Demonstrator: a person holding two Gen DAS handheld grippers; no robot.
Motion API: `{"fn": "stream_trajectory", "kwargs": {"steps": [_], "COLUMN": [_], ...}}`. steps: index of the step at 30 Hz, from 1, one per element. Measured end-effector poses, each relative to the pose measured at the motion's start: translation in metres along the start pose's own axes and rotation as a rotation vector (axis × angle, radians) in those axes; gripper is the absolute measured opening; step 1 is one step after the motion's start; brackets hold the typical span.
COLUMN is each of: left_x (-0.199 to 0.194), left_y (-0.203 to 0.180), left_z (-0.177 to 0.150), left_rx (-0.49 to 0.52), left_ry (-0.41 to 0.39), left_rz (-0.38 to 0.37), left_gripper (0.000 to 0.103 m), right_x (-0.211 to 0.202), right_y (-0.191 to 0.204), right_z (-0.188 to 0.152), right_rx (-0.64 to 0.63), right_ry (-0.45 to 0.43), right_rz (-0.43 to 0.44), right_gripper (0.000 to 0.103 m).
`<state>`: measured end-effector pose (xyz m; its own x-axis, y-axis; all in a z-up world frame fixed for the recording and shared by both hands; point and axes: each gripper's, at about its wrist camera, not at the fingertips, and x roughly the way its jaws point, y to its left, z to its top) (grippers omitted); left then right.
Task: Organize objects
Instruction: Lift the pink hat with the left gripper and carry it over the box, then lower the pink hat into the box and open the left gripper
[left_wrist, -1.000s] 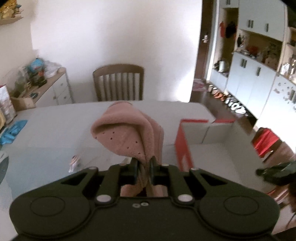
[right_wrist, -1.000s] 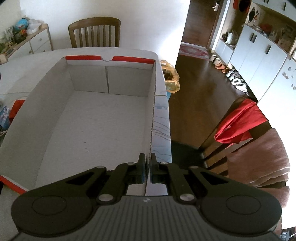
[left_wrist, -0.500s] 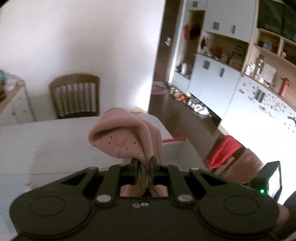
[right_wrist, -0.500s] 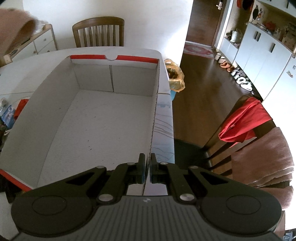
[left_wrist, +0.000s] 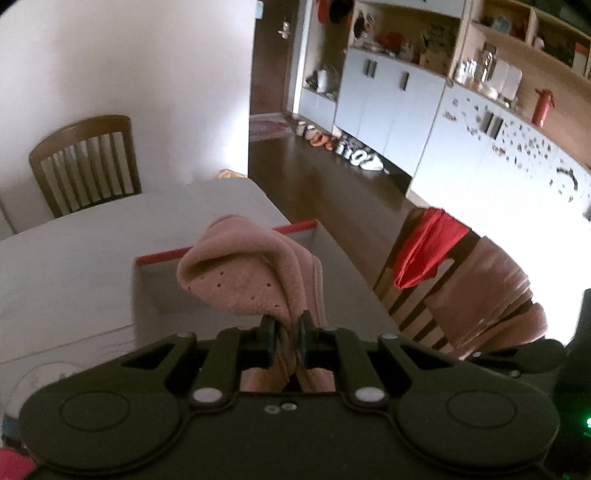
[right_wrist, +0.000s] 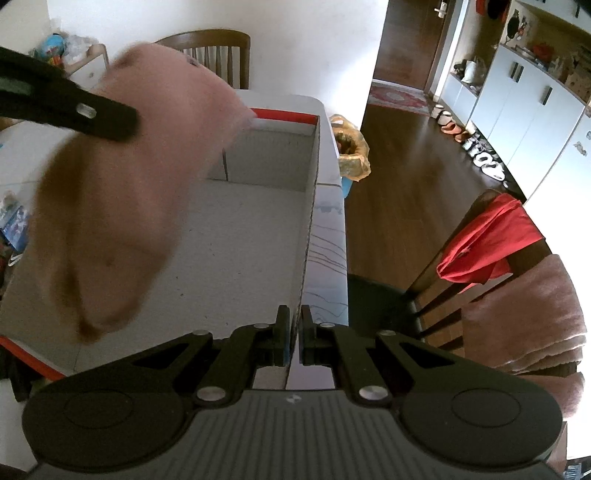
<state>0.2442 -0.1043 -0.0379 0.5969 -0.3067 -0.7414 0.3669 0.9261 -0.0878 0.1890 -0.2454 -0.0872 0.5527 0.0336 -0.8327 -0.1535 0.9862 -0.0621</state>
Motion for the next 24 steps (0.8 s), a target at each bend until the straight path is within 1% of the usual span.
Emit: {"fn": "stream_trajectory", "kwargs": {"steps": [4,8,15,24], "left_x": [0.021,0.044,0.079,0.101], "left_y": [-0.005,-0.005,-0.004,0.001], "left_z": [-0.002,-0.002,-0.008,-0.019], "left_rx": [0.02,0.01,-0.007,-0.009], "left_ry": [0.029,0.068,0.158,0.252], "left_rz": [-0.019,-0.042,-0.045,-0.048], "left_gripper": [0.01,0.01,0.01,0.012], "right_x": [0.0,0.001,0.001,0.001], "right_y": [-0.001,0.001,0.001,0.0], "right_z": [0.001,0.001,0.001,0.002], "right_rx": [0.0,-0.01,-0.005,-0.003], "right_ry": [0.006,0.009,0.016,0.018], "right_rz": [0.004,-0.002,0.001,-0.001], "right_gripper": [0.004,0.004,0.004,0.004]}}
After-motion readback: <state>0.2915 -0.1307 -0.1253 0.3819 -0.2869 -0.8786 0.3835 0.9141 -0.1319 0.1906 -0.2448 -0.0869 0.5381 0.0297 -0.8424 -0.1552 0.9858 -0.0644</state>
